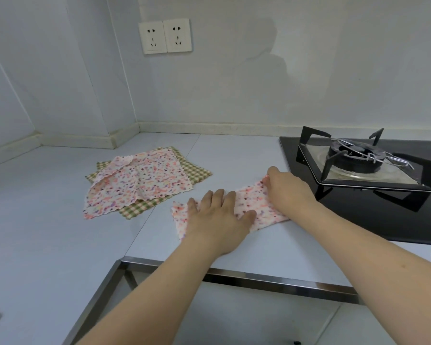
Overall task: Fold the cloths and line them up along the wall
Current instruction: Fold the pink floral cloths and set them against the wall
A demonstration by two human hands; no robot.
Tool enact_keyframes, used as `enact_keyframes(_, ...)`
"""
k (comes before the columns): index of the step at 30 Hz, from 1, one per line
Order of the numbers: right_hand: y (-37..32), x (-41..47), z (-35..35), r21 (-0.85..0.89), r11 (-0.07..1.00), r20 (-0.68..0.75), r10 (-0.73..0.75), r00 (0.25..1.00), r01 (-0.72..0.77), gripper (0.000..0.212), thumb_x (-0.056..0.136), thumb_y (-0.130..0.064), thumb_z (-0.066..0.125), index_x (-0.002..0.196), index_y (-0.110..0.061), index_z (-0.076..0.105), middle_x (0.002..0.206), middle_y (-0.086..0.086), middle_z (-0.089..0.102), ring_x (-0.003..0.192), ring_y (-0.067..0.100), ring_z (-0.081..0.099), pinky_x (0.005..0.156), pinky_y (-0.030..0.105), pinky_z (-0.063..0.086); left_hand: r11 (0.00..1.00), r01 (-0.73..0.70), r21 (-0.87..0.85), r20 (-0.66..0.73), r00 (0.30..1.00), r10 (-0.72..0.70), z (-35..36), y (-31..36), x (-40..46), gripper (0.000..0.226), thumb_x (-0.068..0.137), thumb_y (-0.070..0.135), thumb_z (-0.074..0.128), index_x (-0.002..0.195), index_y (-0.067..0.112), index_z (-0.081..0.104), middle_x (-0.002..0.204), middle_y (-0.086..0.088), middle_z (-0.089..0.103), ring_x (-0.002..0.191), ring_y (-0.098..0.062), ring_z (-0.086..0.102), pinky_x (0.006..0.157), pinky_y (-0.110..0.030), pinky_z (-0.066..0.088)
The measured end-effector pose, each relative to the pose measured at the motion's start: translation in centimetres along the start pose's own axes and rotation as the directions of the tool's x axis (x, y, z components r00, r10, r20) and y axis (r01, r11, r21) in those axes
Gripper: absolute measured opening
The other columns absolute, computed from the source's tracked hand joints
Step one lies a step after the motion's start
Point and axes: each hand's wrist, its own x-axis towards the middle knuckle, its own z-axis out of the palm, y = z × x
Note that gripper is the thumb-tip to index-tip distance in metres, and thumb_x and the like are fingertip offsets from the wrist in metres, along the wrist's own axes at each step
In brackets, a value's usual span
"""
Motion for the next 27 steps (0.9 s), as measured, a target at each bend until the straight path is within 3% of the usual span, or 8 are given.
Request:
enact_keyframes(7, -0.5, 0.5, -0.8, -0.119, 0.99, 0.02, -0.068, 0.997, 0.07, 0.006, 0.1, -0.02, 0.038, 0.101, -0.015, 0.036, 0.095, 0.011, 0.058, 0.077, 0.033, 0.052, 0.063, 0.036, 0.038, 0.999, 0.032, 0.028, 0.051, 0.998, -0.033, -1.1, -3.9, -2.4, 0.062, 0.101, 0.047, 0.011, 0.155, 0.02, -0.003, 0.163, 0.0, -0.008, 0.149, -0.02, -0.01, 0.12, -0.045, -0.005)
enact_keyframes(10, -1.8, 0.1, -0.8, -0.253, 0.958, -0.24, -0.194, 0.951, 0.131, 0.024, 0.094, -0.024, 0.057, 0.108, -0.005, 0.054, 0.098, 0.015, 0.057, 0.086, 0.037, 0.056, 0.068, 0.041, 0.044, 1.0, 0.028, 0.008, 0.043, 0.999, -0.029, -1.3, -4.7, -3.0, 0.061, 0.102, 0.044, 0.013, 0.155, 0.017, -0.001, 0.163, 0.0, -0.006, 0.149, -0.019, -0.007, 0.12, -0.042, -0.004)
enact_keyframes(12, -3.7, -1.7, -0.7, -0.229, 0.959, -0.324, -0.238, 0.916, 0.168, 0.035, 0.089, -0.028, 0.06, 0.115, -0.004, 0.058, 0.112, 0.018, 0.057, 0.096, 0.038, 0.055, 0.08, 0.046, 0.043, 1.0, 0.018, 0.01, 0.022, 1.0, -0.018, -1.2, -4.7, -3.1, 0.061, 0.103, 0.043, 0.015, 0.155, 0.016, 0.001, 0.163, -0.001, -0.004, 0.149, -0.02, -0.006, 0.12, -0.043, -0.003)
enact_keyframes(13, -4.4, -2.8, -0.4, -0.174, 0.966, -0.255, -0.234, 0.938, 0.193, 0.042, 0.092, -0.033, 0.051, 0.125, -0.008, 0.053, 0.126, 0.018, 0.053, 0.109, 0.037, 0.052, 0.09, 0.047, 0.039, 1.0, 0.011, 0.01, 0.024, 1.0, -0.011, -1.3, -4.7, -3.1, 0.061, 0.103, 0.043, 0.015, 0.155, 0.015, 0.001, 0.163, -0.002, -0.004, 0.149, -0.02, -0.006, 0.12, -0.043, -0.003)
enact_keyframes(15, -4.8, -4.8, 0.4, -0.023, 0.988, 0.054, -0.152, 0.987, 0.154, 0.053, 0.098, -0.046, 0.028, 0.145, -0.022, 0.032, 0.153, 0.01, 0.028, 0.138, 0.03, 0.029, 0.111, 0.05, 0.02, 1.0, -0.005, 0.005, 0.041, 0.999, 0.005, -1.3, -5.0, -3.2, 0.061, 0.103, 0.043, 0.015, 0.155, 0.016, 0.001, 0.163, -0.001, -0.004, 0.149, -0.019, -0.006, 0.121, -0.042, -0.003)
enact_keyframes(17, -4.0, -5.3, 0.7, 0.035, 0.996, 0.295, -0.085, 0.952, 0.078, 0.059, 0.097, -0.055, 0.015, 0.152, -0.033, 0.011, 0.162, -0.001, 0.003, 0.148, 0.025, 0.002, 0.118, 0.049, 0.001, 1.0, -0.024, 0.001, 0.051, 0.998, 0.023, -1.5, -5.8, -3.7, 0.06, 0.102, 0.044, 0.014, 0.155, 0.018, 0.001, 0.163, 0.001, -0.004, 0.149, -0.017, -0.006, 0.121, -0.039, -0.003)
enact_keyframes(24, -3.0, -2.1, 0.3, -0.092, 0.967, 0.42, -0.179, 0.89, 0.237, 0.056, 0.101, -0.051, 0.011, 0.152, -0.035, -0.005, 0.161, -0.001, -0.012, 0.148, 0.025, -0.01, 0.119, 0.048, -0.003, 0.995, -0.097, 0.026, 0.122, 0.988, 0.093, -3.1, -8.9, -6.4, 0.057, 0.102, 0.039, 0.016, 0.155, 0.023, 0.002, 0.163, 0.004, -0.004, 0.148, -0.014, -0.003, 0.119, -0.03, 0.0)
enact_keyframes(27, -3.6, -3.2, 0.0, -0.02, 0.984, 0.335, -0.16, 0.929, 0.176, 0.057, 0.102, -0.049, 0.016, 0.153, -0.031, 0.001, 0.162, 0.001, -0.012, 0.148, 0.024, -0.009, 0.119, 0.048, -0.003, 0.994, -0.112, -0.019, 0.054, 0.992, 0.112, -3.1, -9.0, -7.3, 0.065, 0.094, 0.043, 0.018, 0.155, 0.021, 0.014, 0.162, 0.0, 0.009, 0.147, -0.018, 0.008, 0.12, -0.034, 0.008)
